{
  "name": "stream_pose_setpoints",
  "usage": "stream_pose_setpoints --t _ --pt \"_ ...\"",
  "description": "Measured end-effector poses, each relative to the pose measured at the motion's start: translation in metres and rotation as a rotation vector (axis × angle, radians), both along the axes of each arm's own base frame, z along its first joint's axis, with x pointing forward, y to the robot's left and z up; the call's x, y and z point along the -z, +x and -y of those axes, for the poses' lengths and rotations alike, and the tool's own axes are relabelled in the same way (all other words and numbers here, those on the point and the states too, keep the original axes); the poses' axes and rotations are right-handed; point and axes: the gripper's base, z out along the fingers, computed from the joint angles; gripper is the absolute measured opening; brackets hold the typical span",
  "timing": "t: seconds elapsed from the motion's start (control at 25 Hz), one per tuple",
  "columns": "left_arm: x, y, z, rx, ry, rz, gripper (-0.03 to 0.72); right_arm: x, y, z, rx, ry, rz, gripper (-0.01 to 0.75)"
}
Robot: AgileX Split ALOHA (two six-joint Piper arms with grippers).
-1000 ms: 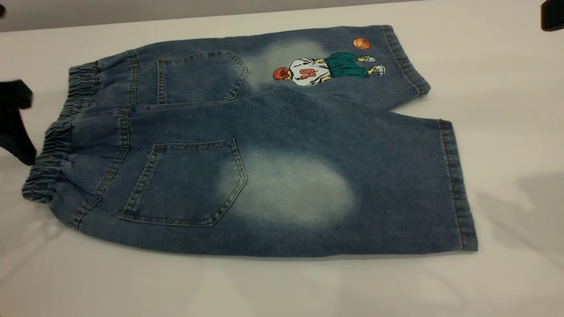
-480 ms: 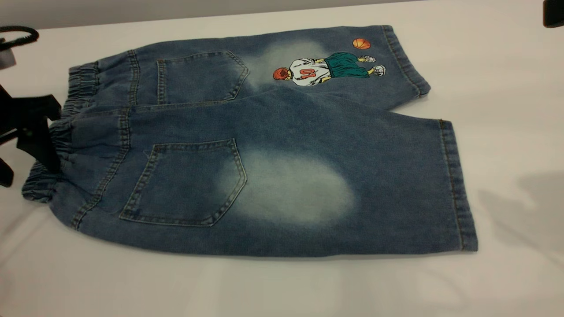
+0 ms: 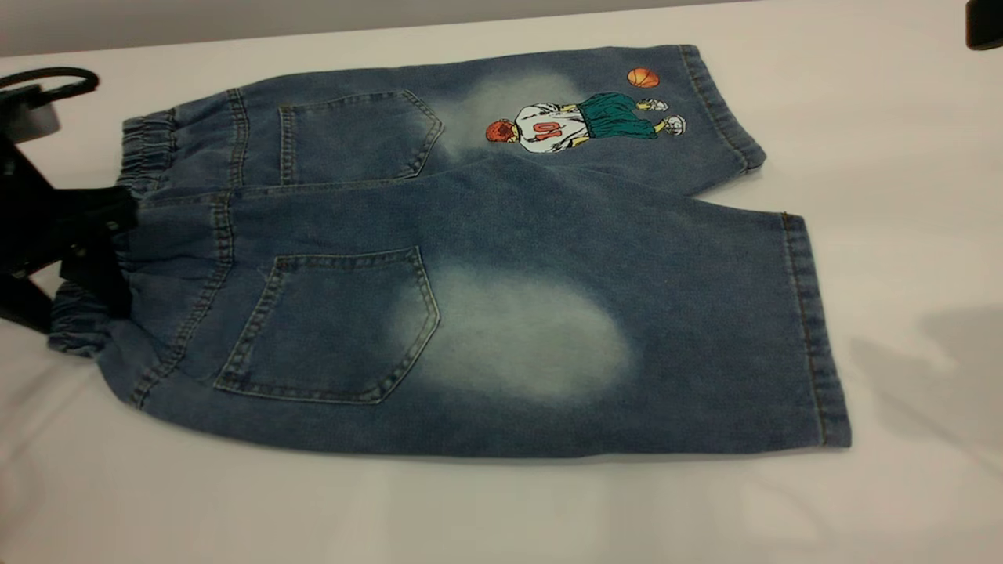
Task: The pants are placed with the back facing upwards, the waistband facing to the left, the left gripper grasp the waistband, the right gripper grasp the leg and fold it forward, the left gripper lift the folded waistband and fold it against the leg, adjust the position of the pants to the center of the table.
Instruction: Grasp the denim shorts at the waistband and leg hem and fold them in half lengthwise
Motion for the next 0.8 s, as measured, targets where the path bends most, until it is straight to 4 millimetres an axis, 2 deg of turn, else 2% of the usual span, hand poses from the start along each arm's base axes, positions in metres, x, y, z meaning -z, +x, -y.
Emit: stream_pose_setpoints --t 0.2,0.44,0.68,0.8 --pt "0.000 0.001 0.014 0.055 0.005 0.018 0.247 0.000 -0.001 -0.001 -0.013 0.008 -0.013 0.483" --pt "0.000 -0.001 0.015 0.069 0.005 -0.006 0.070 0.005 -0.004 -0.002 -0.004 0.028 -0.036 0.483" --pt "-0.002 -0.001 0.015 0.071 0.006 -0.002 0.067 0.038 -0.012 -0.004 0.067 0.101 -0.187 0.483" --pt "-0.002 -0.002 0.015 0.077 0.005 -0.013 0.067 0.054 -0.009 -0.007 0.110 0.153 -0.272 0.483"
